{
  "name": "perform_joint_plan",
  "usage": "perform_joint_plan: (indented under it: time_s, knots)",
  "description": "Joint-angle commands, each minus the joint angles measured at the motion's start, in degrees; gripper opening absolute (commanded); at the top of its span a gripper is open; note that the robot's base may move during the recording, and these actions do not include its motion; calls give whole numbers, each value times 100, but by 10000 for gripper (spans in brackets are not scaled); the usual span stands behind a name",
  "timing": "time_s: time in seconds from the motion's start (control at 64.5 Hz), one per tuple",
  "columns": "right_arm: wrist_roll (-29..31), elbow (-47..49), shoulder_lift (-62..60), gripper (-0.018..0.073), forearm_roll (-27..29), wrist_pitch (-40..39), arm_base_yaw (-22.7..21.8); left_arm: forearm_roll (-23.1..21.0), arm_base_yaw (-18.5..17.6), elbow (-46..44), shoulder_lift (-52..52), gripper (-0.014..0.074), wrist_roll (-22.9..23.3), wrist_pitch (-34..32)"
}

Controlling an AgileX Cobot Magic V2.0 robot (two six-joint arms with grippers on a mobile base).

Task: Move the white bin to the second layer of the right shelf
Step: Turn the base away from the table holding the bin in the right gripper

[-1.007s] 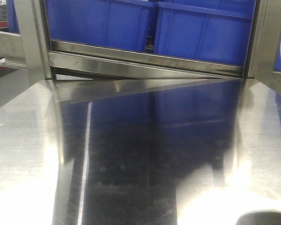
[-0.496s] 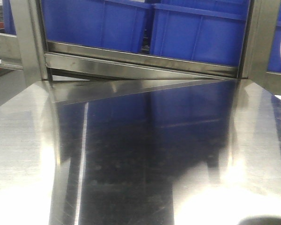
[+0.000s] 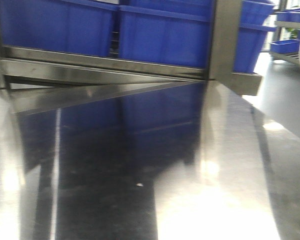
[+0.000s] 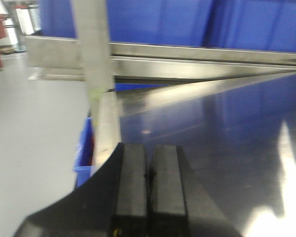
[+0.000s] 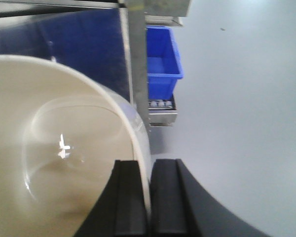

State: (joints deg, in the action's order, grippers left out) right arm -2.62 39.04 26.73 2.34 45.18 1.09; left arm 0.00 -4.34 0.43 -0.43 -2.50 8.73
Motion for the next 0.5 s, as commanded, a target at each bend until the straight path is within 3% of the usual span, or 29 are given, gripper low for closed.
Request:
perform_joint_plan:
  time_s: [0.0,0.48]
  knots:
    - [11,166,22,87,44,-480,-40,-35,-22,211,-92,85,30,-474]
    - [11,166,22,87,44,-480,-40,-35,-22,211,-92,85,30,-474]
